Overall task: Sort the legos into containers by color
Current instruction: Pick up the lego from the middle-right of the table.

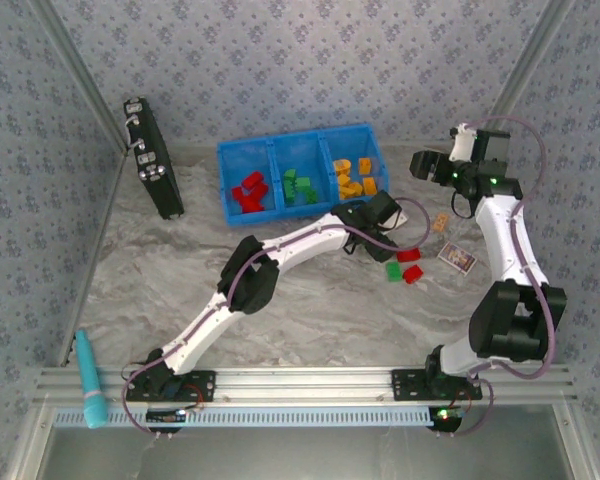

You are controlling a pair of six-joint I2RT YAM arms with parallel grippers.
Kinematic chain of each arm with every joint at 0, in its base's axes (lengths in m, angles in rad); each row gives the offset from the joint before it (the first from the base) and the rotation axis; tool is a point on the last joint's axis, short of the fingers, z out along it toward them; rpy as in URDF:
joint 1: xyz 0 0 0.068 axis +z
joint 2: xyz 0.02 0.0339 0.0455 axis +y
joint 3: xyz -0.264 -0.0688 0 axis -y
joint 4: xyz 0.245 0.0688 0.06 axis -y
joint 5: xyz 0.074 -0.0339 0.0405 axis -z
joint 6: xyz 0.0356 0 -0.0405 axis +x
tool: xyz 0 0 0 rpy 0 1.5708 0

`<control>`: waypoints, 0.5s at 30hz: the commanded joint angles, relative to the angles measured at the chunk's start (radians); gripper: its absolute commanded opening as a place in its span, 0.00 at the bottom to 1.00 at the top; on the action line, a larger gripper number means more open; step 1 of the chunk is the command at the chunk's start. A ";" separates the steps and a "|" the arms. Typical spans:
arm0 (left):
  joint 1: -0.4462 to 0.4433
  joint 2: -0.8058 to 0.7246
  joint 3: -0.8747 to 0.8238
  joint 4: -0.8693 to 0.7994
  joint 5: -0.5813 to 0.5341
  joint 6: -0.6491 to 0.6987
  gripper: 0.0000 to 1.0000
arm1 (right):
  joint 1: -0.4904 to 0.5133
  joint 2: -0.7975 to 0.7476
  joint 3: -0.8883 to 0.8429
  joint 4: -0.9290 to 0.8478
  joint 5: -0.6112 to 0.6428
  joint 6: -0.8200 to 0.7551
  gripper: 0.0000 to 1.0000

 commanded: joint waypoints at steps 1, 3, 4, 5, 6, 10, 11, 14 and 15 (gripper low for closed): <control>0.020 0.028 0.007 0.009 -0.010 0.010 0.86 | -0.007 0.008 0.036 0.011 -0.018 -0.002 0.87; 0.025 0.042 0.014 0.015 0.000 0.012 0.86 | -0.007 0.014 0.039 0.011 -0.022 0.000 0.88; 0.028 0.053 0.021 0.011 0.006 0.010 0.86 | -0.007 0.016 0.041 0.011 -0.022 0.000 0.87; 0.029 0.063 0.031 0.003 0.017 0.009 0.85 | -0.008 0.018 0.042 0.010 -0.024 0.000 0.87; 0.031 0.073 0.041 -0.010 0.026 0.009 0.85 | -0.008 0.018 0.044 0.009 -0.024 0.000 0.87; 0.031 0.091 0.045 -0.037 0.047 0.004 0.82 | -0.008 0.009 0.038 0.003 -0.013 -0.003 0.88; 0.031 0.092 0.042 -0.039 0.052 0.003 0.81 | -0.008 0.006 0.037 0.002 -0.010 -0.003 0.87; 0.032 0.095 0.039 -0.039 0.065 0.000 0.76 | -0.008 0.002 0.036 0.002 -0.005 -0.002 0.87; 0.033 0.097 0.039 -0.039 0.070 -0.003 0.72 | -0.008 0.001 0.037 0.000 -0.005 0.000 0.88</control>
